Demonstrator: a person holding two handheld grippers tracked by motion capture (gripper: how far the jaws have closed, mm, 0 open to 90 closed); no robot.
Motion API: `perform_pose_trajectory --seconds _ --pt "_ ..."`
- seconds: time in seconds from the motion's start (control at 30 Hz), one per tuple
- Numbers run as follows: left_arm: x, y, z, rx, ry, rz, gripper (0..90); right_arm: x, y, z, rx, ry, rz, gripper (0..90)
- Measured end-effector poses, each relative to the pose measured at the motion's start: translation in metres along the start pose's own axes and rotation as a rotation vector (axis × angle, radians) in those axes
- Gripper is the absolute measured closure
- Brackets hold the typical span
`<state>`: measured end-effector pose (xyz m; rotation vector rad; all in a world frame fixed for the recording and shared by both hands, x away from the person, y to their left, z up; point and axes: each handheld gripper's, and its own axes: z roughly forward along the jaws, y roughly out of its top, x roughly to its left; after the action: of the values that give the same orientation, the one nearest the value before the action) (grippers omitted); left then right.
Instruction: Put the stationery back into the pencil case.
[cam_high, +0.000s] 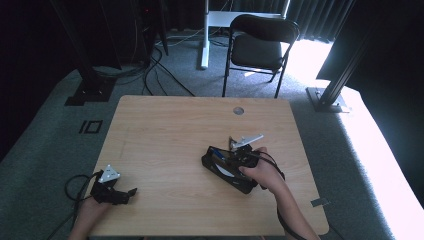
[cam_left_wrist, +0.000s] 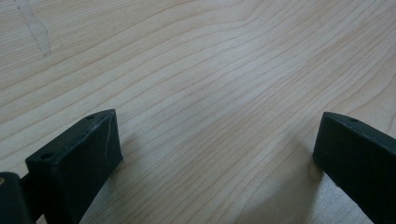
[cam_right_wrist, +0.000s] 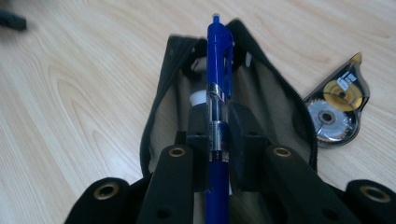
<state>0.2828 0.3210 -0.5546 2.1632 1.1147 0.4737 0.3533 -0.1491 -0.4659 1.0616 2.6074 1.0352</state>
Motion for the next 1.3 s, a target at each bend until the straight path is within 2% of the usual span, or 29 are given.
perform_pose_trajectory --seconds 0.07,0.23,0.4,0.73,0.93,1.3 --pt "0.0 0.0 0.0 0.0 0.0 0.0 1.2 0.001 0.001 0.003 0.023 -0.004 -0.02 79.3" --pt "0.0 0.0 0.0 0.0 0.0 0.0 1.2 -0.001 0.002 0.01 0.059 -0.009 -0.024 79.3" --pt "0.0 0.0 0.0 0.0 0.0 0.0 1.2 -0.002 0.001 0.017 0.098 -0.028 -0.047 79.2" --pt "0.0 0.0 0.0 0.0 0.0 0.0 1.2 -0.002 0.005 0.027 0.139 -0.045 -0.059 79.3" --pt "0.0 0.0 0.0 0.0 0.0 0.0 1.2 0.001 0.006 0.038 0.187 -0.071 -0.096 79.2" --pt "0.0 0.0 0.0 0.0 0.0 0.0 1.2 0.001 0.006 0.051 0.219 -0.072 -0.082 78.9"
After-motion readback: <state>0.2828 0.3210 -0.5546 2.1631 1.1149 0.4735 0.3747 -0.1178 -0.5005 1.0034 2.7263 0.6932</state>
